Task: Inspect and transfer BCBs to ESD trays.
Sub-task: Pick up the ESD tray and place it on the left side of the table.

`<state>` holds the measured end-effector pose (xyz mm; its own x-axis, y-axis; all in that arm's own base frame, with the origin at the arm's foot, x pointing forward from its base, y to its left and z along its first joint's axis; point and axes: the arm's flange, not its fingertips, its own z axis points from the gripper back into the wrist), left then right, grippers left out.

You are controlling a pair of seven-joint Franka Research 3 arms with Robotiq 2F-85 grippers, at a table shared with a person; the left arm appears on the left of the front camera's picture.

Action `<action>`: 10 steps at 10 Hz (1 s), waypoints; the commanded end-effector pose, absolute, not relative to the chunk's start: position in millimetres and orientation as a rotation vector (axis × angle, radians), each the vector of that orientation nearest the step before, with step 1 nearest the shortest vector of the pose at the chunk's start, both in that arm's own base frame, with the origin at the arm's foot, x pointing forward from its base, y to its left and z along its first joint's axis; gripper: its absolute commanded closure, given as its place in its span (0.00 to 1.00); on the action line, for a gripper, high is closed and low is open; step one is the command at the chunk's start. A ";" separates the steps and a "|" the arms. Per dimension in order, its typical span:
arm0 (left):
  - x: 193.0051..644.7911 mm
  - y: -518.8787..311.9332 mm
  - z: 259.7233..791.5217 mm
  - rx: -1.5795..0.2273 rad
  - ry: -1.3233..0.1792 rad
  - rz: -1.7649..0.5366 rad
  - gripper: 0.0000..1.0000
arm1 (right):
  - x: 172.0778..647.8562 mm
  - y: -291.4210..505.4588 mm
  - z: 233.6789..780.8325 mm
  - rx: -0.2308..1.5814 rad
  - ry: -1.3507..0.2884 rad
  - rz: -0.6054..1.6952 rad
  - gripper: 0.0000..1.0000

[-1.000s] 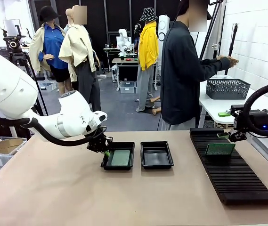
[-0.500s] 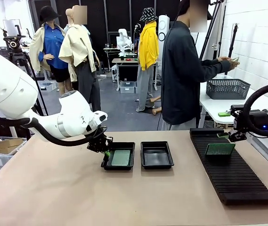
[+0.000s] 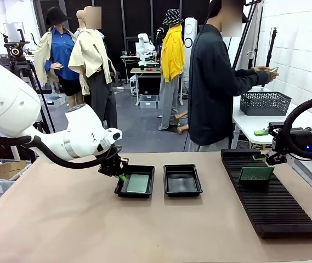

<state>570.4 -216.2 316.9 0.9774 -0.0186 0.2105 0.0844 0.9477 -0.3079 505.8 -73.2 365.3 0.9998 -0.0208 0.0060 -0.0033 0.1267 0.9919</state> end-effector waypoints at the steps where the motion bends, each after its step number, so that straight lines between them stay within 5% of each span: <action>1: 560.5 -186.6 320.6 -0.338 -0.202 -0.086 1.00 | 499.9 -71.4 364.7 1.442 -0.028 0.001 0.00; 10: 537.2 -50.5 318.0 -0.434 -0.269 -0.010 1.00 | 499.9 -71.4 364.7 1.442 -0.028 0.001 0.00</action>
